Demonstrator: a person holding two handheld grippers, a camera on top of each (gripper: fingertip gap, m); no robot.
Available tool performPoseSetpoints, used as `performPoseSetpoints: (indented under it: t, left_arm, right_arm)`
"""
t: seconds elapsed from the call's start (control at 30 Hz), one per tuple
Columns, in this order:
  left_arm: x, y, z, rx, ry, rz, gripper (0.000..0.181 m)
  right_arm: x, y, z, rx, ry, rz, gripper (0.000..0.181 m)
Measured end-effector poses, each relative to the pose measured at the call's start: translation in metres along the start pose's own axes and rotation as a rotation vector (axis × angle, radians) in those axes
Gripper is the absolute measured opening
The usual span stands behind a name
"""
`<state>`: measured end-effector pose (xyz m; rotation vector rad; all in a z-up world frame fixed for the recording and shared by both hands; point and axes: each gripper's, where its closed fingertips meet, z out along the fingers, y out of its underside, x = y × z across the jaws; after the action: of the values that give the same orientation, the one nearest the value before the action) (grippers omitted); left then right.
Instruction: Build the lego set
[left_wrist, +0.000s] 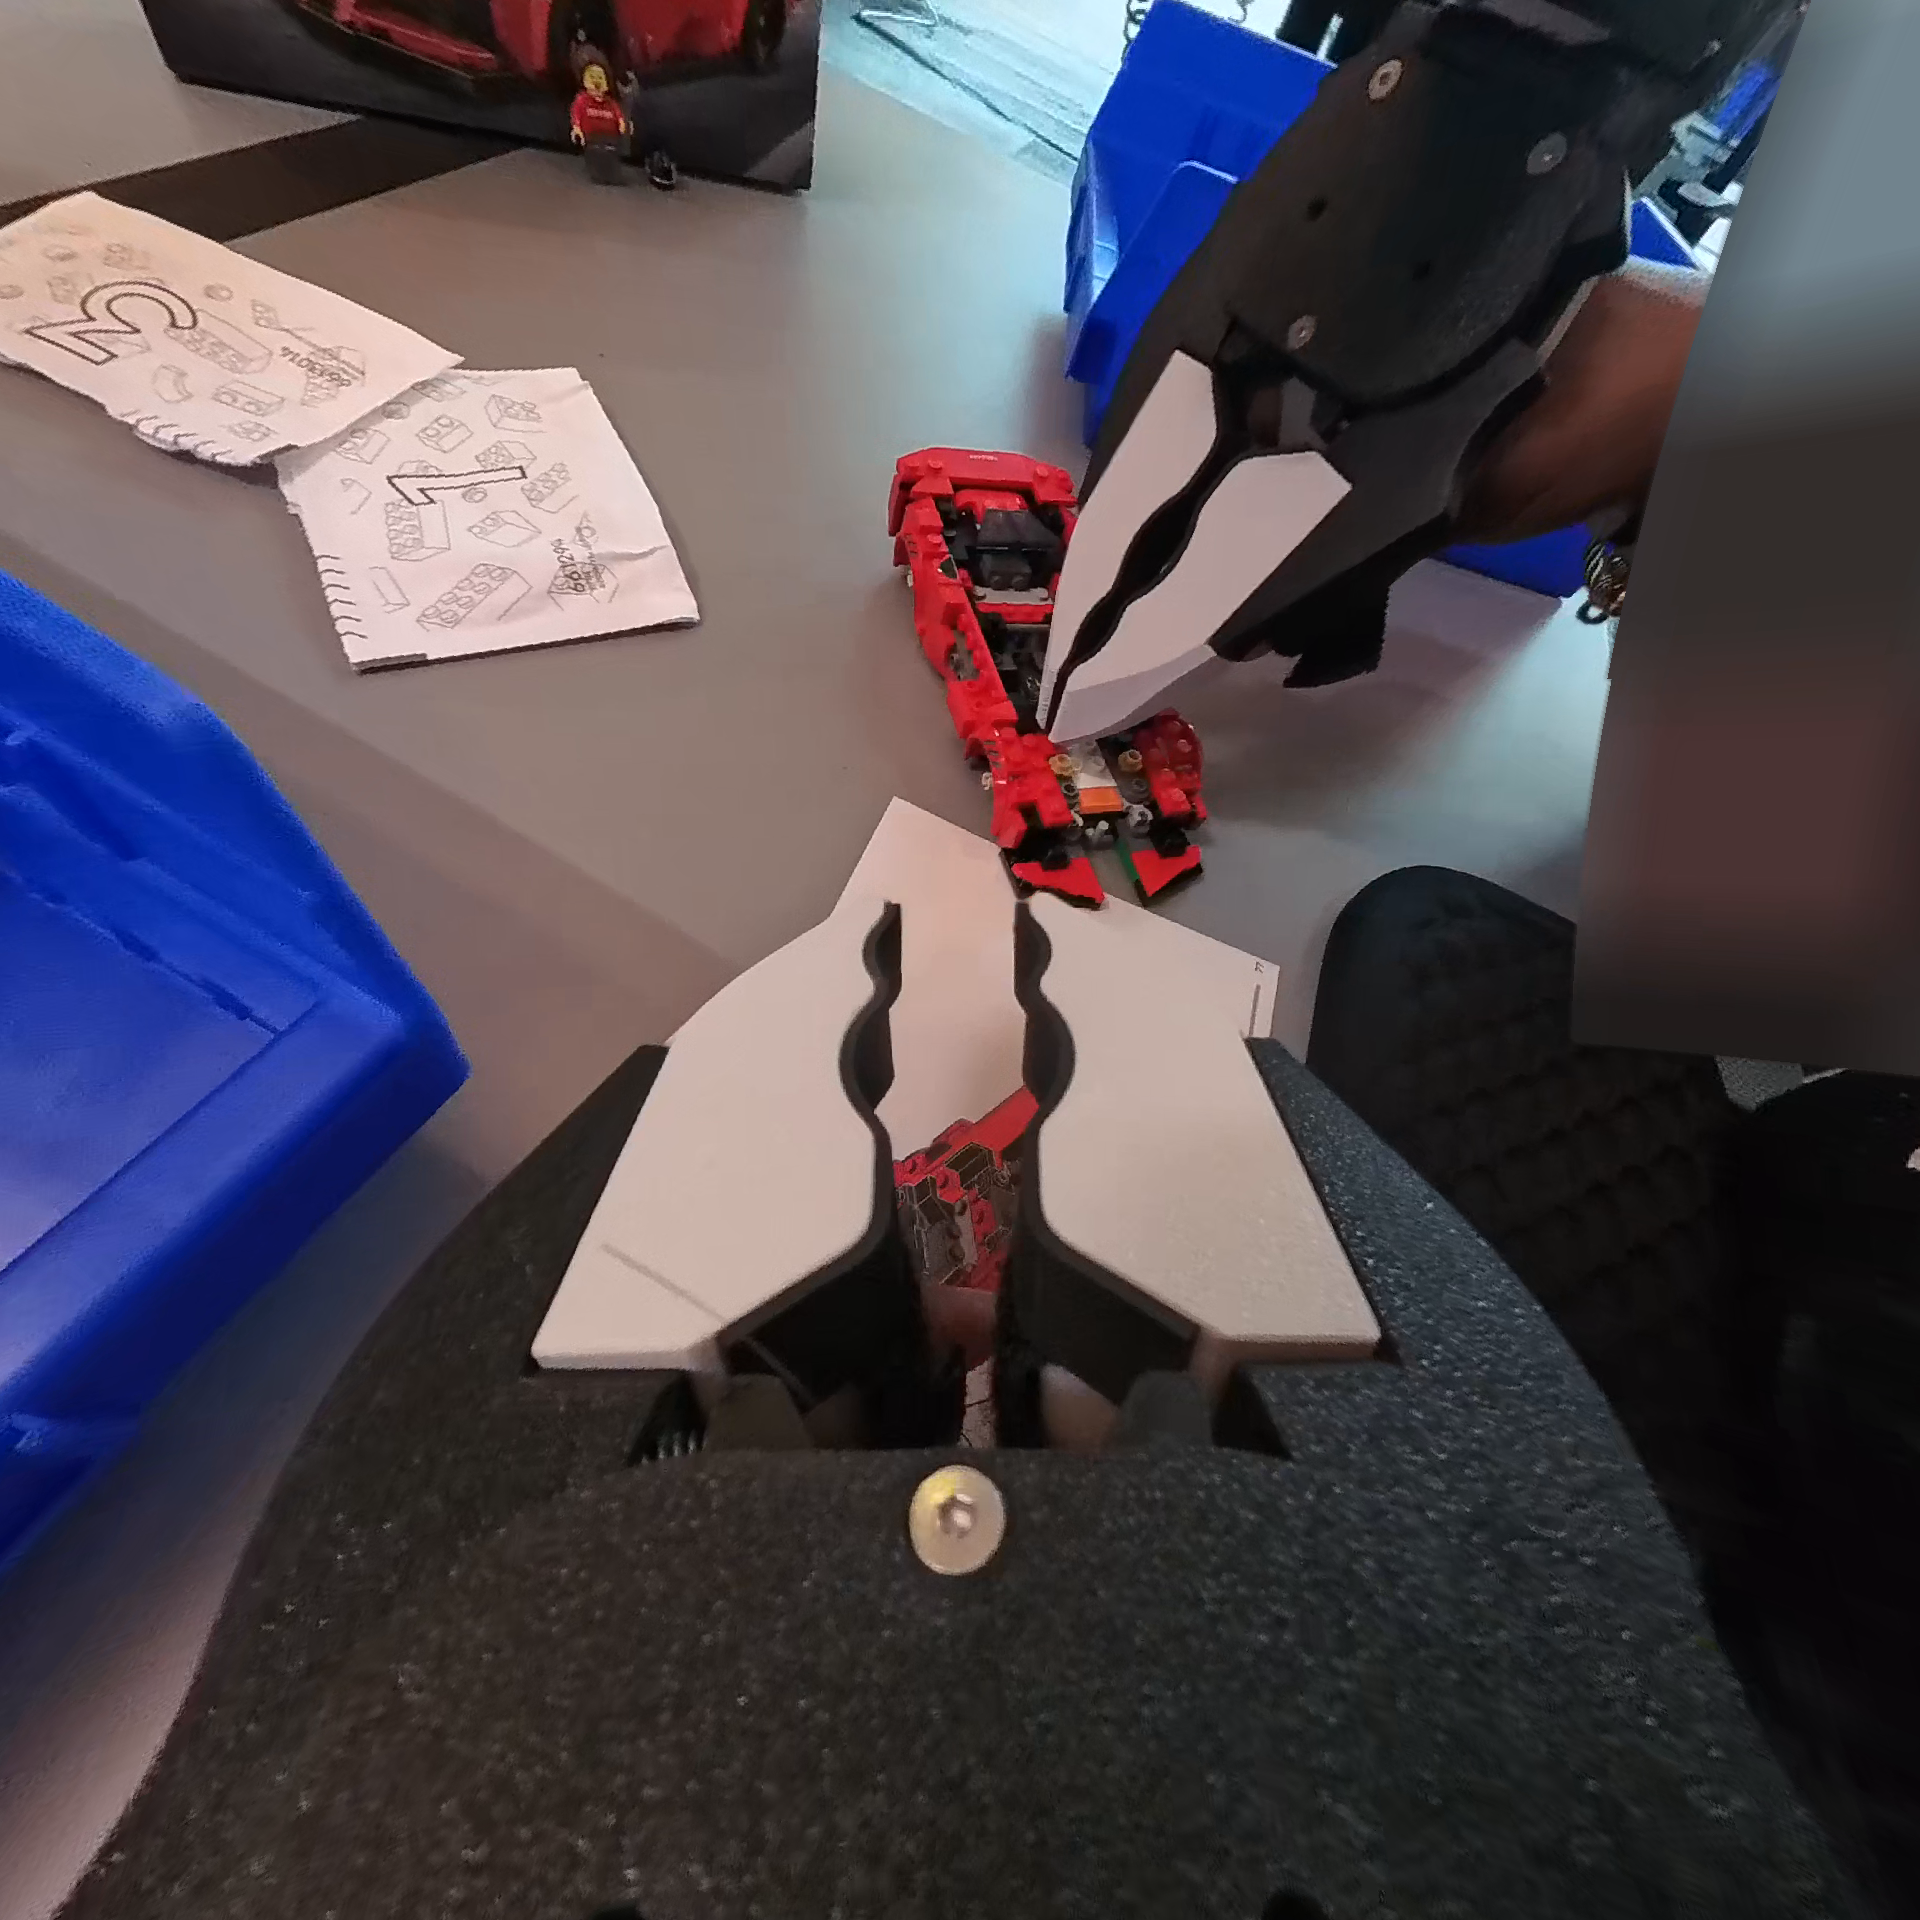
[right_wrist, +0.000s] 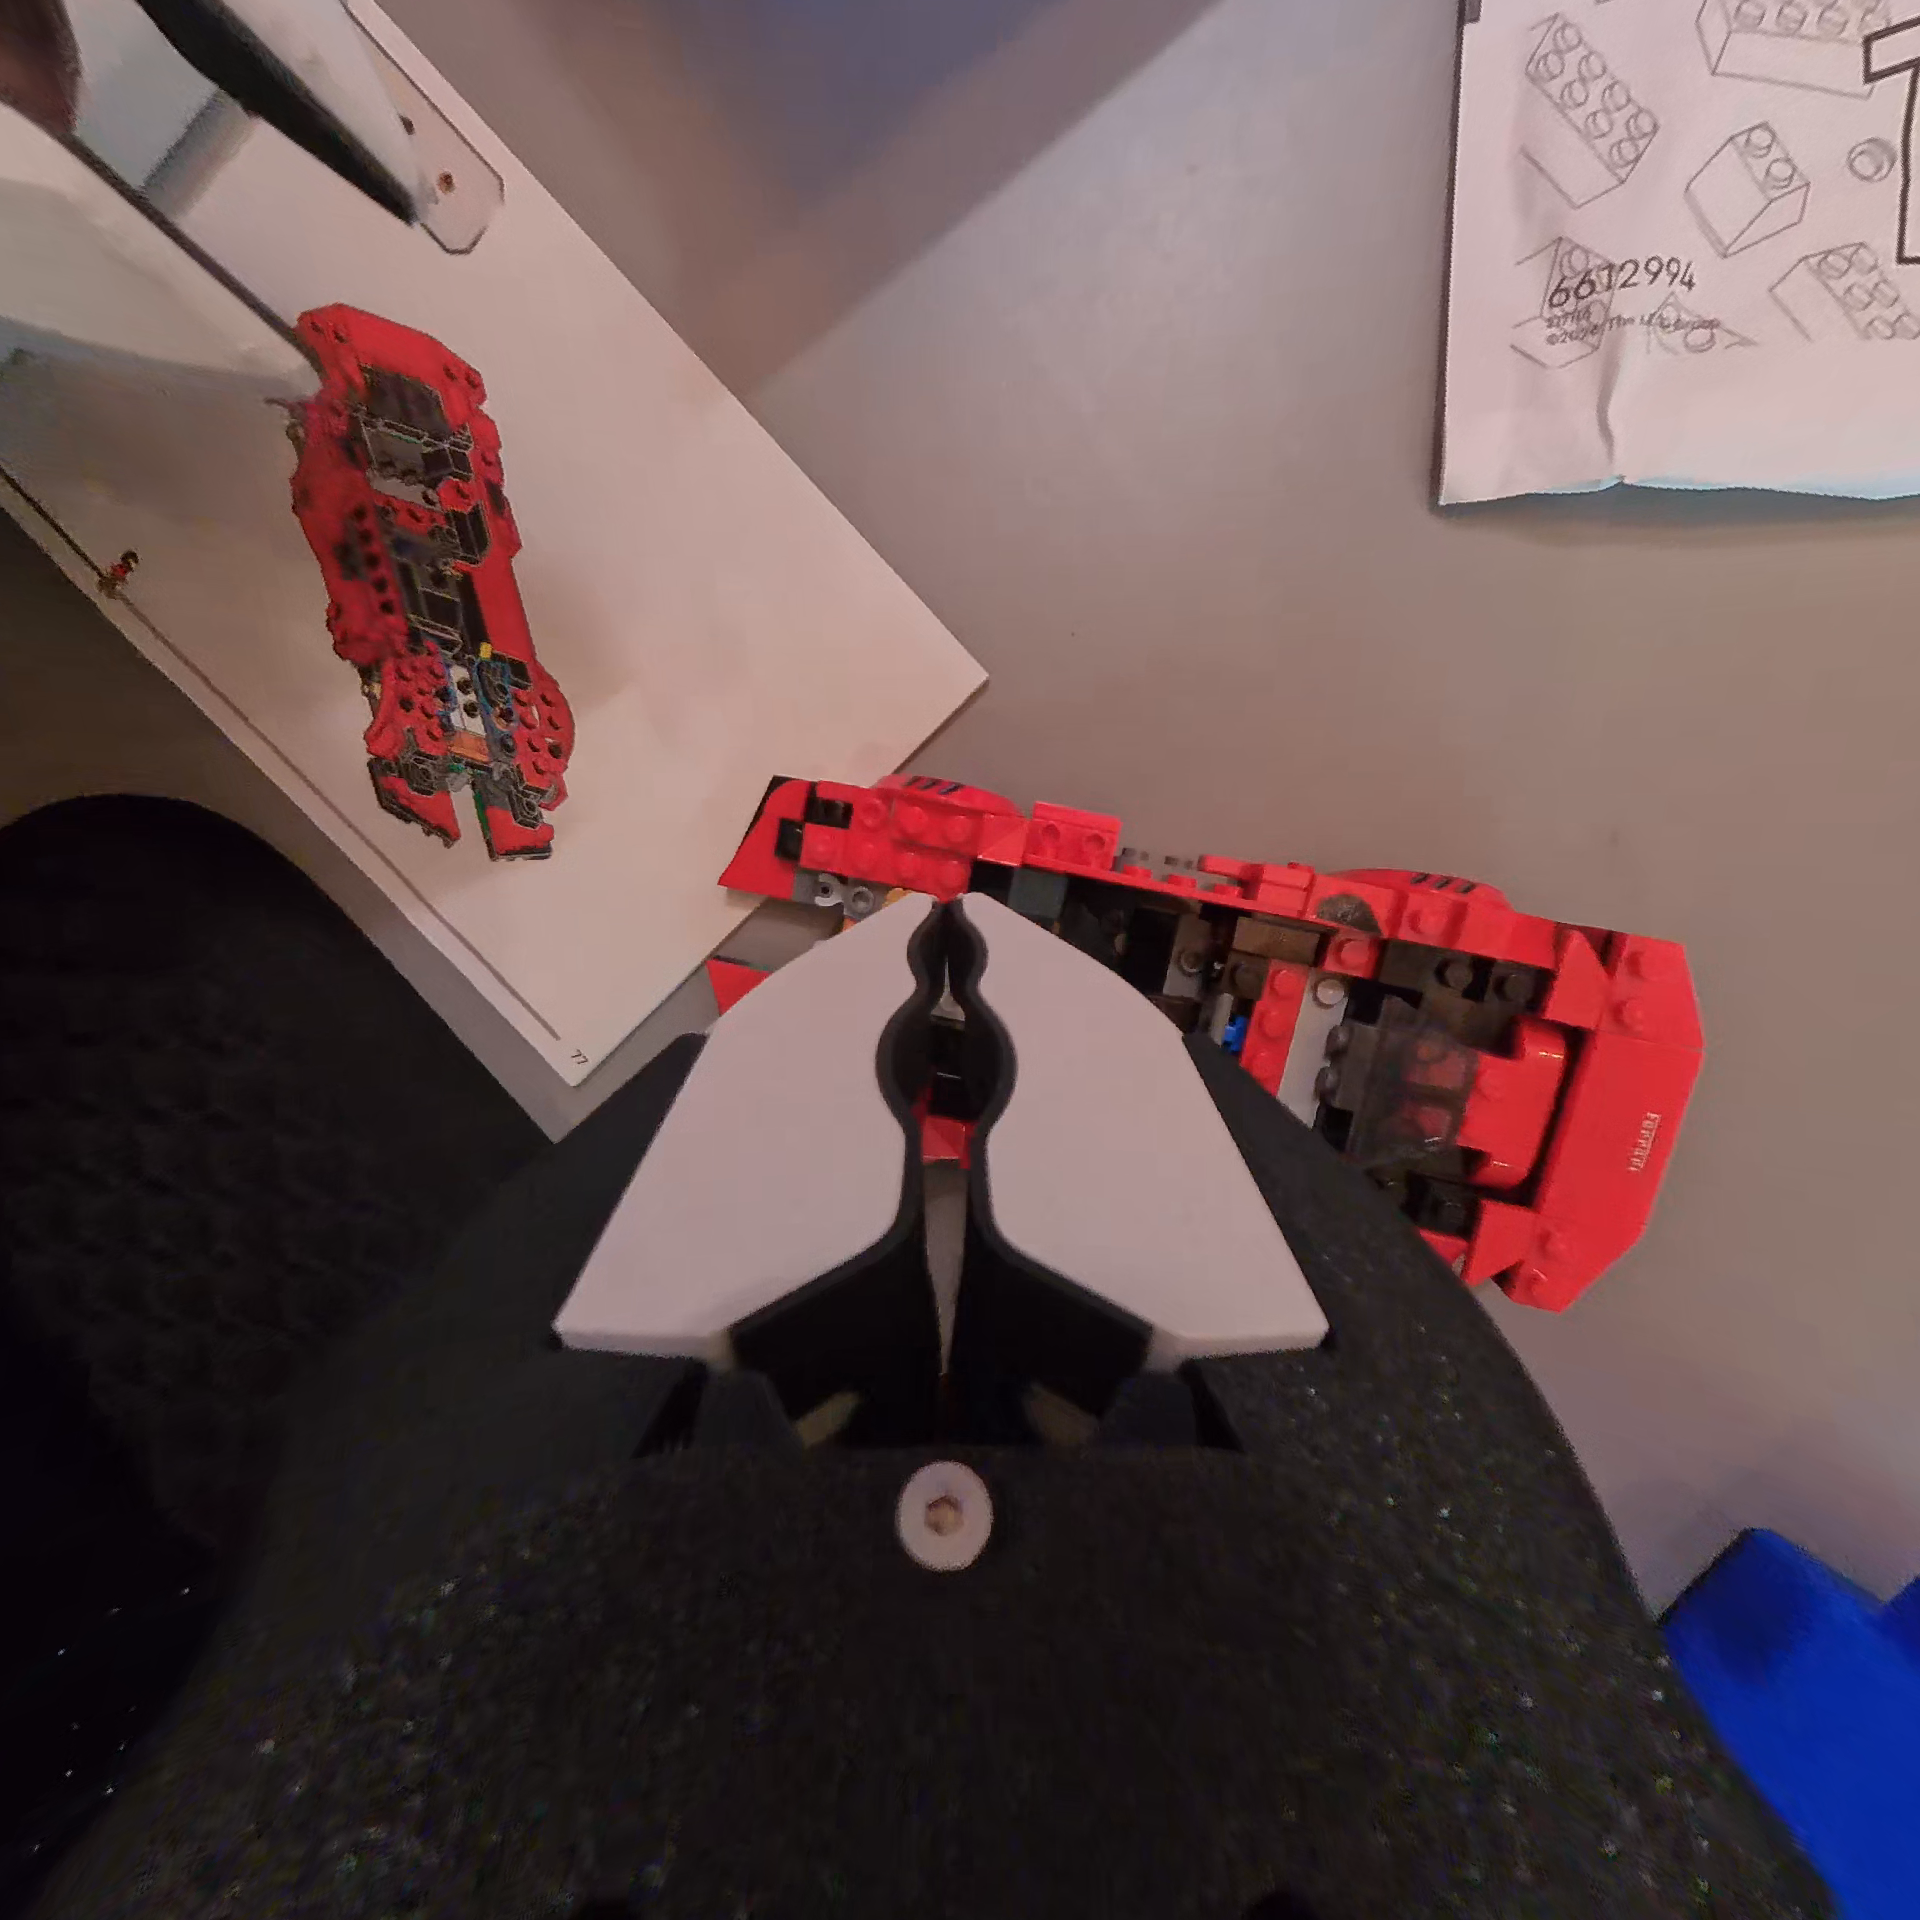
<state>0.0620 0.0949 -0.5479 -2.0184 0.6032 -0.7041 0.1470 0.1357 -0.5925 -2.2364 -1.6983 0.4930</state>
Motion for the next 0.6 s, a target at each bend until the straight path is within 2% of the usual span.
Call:
performPoseSetpoints:
  t: [0.37, 0.6]
  left_arm:
    - [-0.001, -0.003, -0.016, 0.031, -0.031, 0.014, 0.019]
    - [-0.005, -0.003, -0.043, 0.058, -0.098, 0.038, 0.019]
  right_arm:
    - [0.000, 0.000, 0.000, 0.008, -0.004, 0.024, 0.001]
    - [0.000, -0.001, 0.000, 0.014, 0.005, 0.023, 0.000]
